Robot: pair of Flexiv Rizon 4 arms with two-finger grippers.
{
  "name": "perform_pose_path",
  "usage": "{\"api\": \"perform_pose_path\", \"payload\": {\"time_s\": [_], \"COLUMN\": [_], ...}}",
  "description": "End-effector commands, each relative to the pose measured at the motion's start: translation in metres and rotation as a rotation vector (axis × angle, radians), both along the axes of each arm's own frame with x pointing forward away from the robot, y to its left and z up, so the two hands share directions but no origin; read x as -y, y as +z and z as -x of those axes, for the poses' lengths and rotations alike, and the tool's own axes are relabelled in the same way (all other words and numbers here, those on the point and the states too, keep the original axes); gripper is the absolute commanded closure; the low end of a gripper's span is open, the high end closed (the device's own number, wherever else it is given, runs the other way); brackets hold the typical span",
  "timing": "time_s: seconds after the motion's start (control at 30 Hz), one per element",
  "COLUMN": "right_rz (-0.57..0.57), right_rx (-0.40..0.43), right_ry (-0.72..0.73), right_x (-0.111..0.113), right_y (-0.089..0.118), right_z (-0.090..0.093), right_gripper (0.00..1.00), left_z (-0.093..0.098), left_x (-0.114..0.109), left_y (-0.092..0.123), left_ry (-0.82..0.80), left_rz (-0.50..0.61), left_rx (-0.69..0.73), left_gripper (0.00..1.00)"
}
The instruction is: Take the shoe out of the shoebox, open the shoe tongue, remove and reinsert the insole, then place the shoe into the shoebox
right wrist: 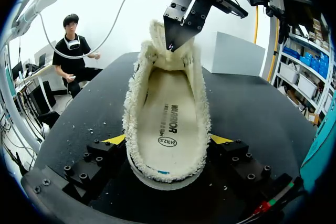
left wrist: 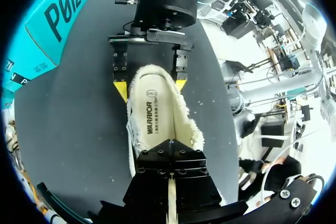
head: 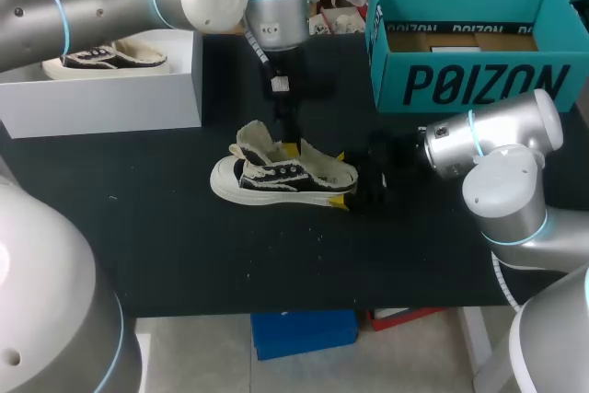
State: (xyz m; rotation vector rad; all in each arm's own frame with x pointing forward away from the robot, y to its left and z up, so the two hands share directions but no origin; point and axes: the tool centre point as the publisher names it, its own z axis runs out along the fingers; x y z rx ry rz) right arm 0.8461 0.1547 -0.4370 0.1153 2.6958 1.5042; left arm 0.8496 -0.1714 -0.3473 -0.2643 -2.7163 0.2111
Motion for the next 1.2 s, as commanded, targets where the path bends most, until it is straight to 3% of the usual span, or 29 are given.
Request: {"api": "perform_pose_path", "payload": {"time_s": [0.03,1.2], "right_rz": [0.001,0.001], "right_rx": [-0.002,-0.002], "right_ry": [-0.001,-0.001], "right_x": [-0.001,-0.001], "right_y": [-0.004,-0.004], "right_z": [-0.001,-0.001], "right_gripper": [1.00,1.00], "left_z": [0.002,0.034], "left_x": [0.002,0.011], "left_y": [-0.010,-0.059], "left_ry": [-0.002,0.048], "left_rz": [0.003,-0.038], "left_rx": [-0.006,-0.059], "left_gripper": [1.00,1.00]}}
